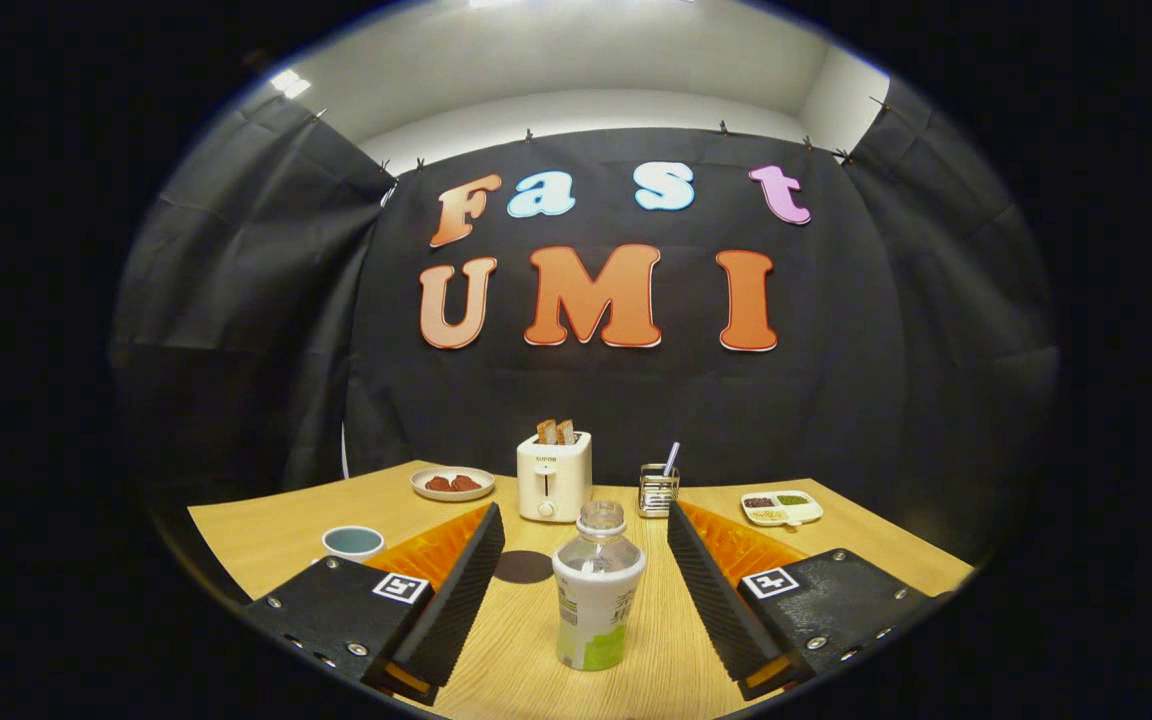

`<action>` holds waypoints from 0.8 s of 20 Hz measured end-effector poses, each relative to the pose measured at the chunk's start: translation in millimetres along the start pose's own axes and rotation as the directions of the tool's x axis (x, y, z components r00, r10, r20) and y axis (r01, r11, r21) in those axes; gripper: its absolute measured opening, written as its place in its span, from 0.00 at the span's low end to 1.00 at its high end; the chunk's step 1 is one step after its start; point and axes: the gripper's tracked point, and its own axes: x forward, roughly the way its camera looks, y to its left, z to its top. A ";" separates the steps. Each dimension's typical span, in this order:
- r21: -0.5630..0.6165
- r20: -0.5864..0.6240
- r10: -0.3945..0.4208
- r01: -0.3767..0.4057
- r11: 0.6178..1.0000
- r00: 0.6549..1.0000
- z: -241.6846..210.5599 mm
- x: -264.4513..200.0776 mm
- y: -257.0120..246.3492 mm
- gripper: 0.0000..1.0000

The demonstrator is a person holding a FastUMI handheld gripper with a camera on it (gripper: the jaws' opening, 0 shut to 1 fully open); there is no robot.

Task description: Take the bottle from table, then pour the juice into the cup, finally place the bottle on the coaster

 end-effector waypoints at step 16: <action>-0.027 -0.197 -0.056 0.051 0.998 0.979 -97.4 34.7 -4.8 0.78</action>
